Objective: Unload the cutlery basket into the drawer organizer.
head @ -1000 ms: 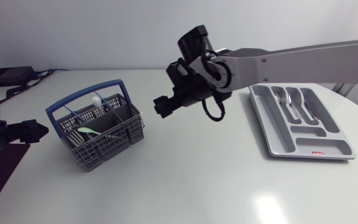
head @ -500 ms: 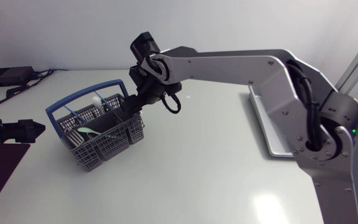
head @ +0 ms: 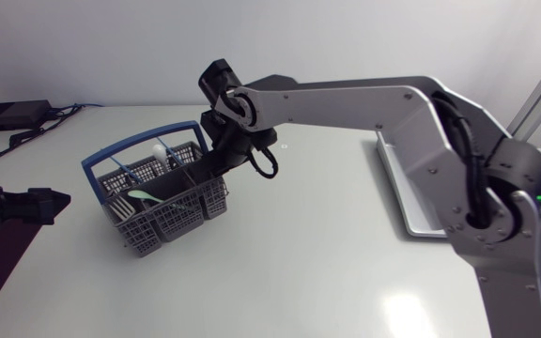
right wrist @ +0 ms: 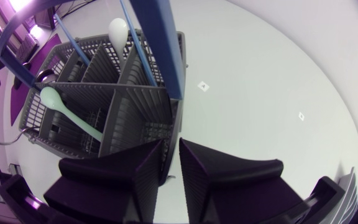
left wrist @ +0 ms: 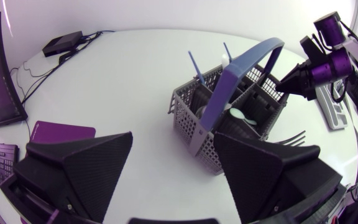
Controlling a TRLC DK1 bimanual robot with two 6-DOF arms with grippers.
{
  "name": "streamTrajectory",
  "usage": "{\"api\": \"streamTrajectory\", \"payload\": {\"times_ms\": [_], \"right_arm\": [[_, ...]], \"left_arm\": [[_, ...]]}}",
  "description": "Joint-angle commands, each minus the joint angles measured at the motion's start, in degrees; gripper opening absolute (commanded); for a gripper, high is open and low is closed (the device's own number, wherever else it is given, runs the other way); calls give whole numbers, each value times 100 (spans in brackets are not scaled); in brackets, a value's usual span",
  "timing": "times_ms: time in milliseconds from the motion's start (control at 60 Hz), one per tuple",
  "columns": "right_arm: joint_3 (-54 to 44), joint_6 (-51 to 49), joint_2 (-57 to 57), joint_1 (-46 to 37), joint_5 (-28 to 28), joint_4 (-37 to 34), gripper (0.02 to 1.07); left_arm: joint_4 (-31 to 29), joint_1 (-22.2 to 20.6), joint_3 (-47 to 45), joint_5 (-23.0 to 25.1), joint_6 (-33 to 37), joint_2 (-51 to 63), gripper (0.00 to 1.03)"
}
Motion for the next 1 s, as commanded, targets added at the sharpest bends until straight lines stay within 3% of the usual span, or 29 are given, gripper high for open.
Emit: {"api": "streamTrajectory", "payload": {"times_ms": [0, 217, 417, 500, 550, 600, 650, 817, 983], "right_arm": [[-756, 116, -342, -170, 197, -101, 23], [-2681, 98, -1678, -592, 258, 374, 24], [-4280, 80, -2952, -926, 258, 620, 25], [-4816, 107, -3392, -961, 293, 725, 30], [-4966, 124, -3541, -961, 293, 760, 40], [-5071, 160, -3726, -961, 285, 760, 66], [-5133, 186, -3919, -952, 285, 743, 85], [-5432, 124, -4930, -1067, 285, 743, 88], [-5845, 1, -5501, -1418, 285, 910, 89]], "left_arm": [[-95, -87, -158, 33, 140, -57, 91], [-104, -342, -273, 33, 166, -101, 91], [-104, -984, -369, -46, 166, -101, 91], [-86, -1405, -396, -46, 166, -75, 91], [-51, -1678, -396, -55, 166, -13, 91], [-7, -2003, -378, -55, 157, 57, 91], [28, -2319, -317, -63, 157, 127, 91], [309, -3181, 17, -213, 140, 584, 91], [617, -3304, 140, -222, 148, 962, 91]]}}
